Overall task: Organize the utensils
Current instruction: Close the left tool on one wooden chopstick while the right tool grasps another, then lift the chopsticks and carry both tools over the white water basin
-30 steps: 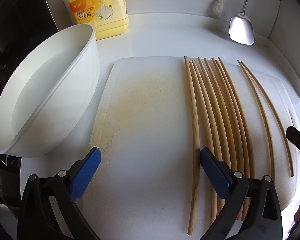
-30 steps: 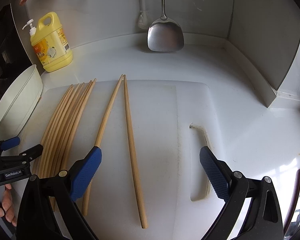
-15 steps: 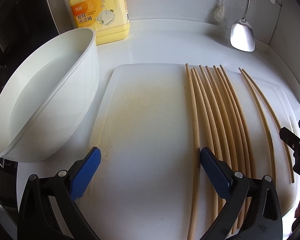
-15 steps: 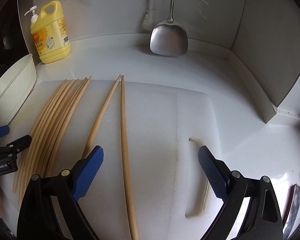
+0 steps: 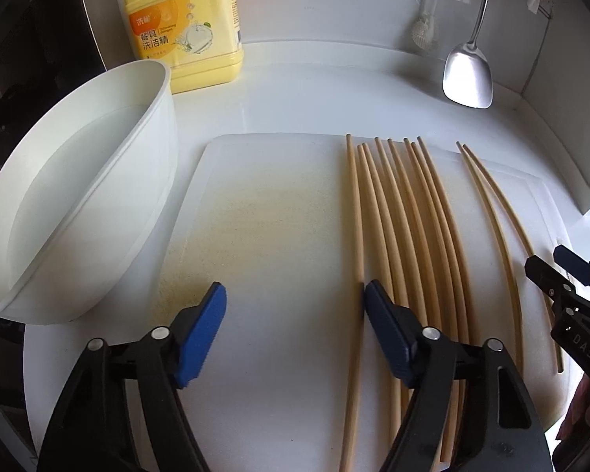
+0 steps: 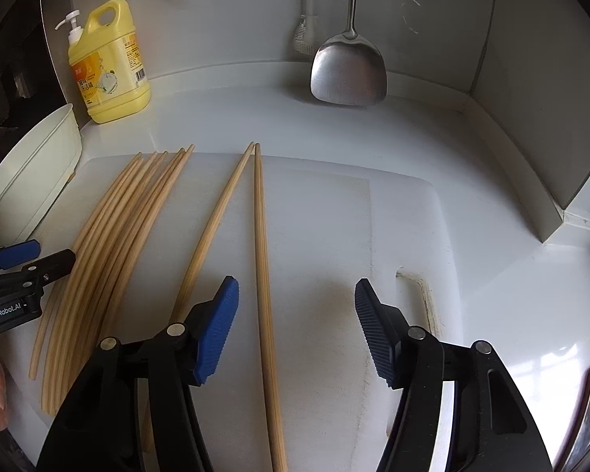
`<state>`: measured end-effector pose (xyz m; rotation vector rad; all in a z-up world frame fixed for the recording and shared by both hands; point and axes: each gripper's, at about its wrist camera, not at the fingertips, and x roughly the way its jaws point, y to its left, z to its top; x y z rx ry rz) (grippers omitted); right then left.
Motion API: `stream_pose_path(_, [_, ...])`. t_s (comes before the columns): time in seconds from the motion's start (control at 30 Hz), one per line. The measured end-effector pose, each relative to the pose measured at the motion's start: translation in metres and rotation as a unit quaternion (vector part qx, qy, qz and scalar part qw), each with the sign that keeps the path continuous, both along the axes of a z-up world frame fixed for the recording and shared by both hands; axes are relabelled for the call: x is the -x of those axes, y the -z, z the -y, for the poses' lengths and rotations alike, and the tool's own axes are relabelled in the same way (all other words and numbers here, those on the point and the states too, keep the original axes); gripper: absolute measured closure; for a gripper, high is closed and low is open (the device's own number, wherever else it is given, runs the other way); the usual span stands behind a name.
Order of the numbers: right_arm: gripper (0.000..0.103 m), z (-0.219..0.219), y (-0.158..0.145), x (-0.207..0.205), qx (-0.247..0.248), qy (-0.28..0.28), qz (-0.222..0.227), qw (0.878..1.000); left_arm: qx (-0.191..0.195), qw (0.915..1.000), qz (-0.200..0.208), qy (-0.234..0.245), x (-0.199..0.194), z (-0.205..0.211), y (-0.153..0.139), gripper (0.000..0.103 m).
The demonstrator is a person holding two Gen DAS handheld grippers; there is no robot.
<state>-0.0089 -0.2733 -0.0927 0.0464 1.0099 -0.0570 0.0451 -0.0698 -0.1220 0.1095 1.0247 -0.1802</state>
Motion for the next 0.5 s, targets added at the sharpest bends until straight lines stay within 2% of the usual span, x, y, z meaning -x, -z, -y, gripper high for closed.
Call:
stream_pose_path(0.13, [0.060, -0.007, -0.002, -0.001, 0.002, -0.016, 0.000, 1.000, 0.003, 0.9999, 0.002, 0.015, 0.004, 0.008, -0.002, 0.055])
stream_pose_path(0.2, [0.070, -0.012, -0.002, -0.001, 0.005, -0.027, 0.000, 1.000, 0.002, 0.9997, 0.006, 0.023, 0.006, 0.012, -0.003, 0.066])
stream_pose_path(0.23, [0.074, -0.014, -0.003, -0.001, 0.008, -0.032, 0.000, 0.999, 0.002, 0.9996, 0.007, 0.027, 0.007, 0.014, -0.003, 0.069])
stream_pose_path(0.3, [0.089, -0.018, -0.003, 0.000, 0.014, -0.040, 0.000, 0.999, 0.003, 0.9995, 0.009, 0.031, 0.009, 0.017, -0.003, 0.076])
stream_pose_path(0.37, [0.096, -0.022, -0.003, -0.001, 0.026, -0.044, -0.001, 0.999, 0.007, 0.9994, 0.009, 0.033, 0.009, 0.017, -0.003, 0.079])
stream_pose_path(0.5, [0.097, -0.019, -0.004, 0.001, 0.015, -0.041, -0.003, 0.999, 0.012, 0.9991, 0.004, 0.040, 0.008, 0.016, -0.004, 0.096])
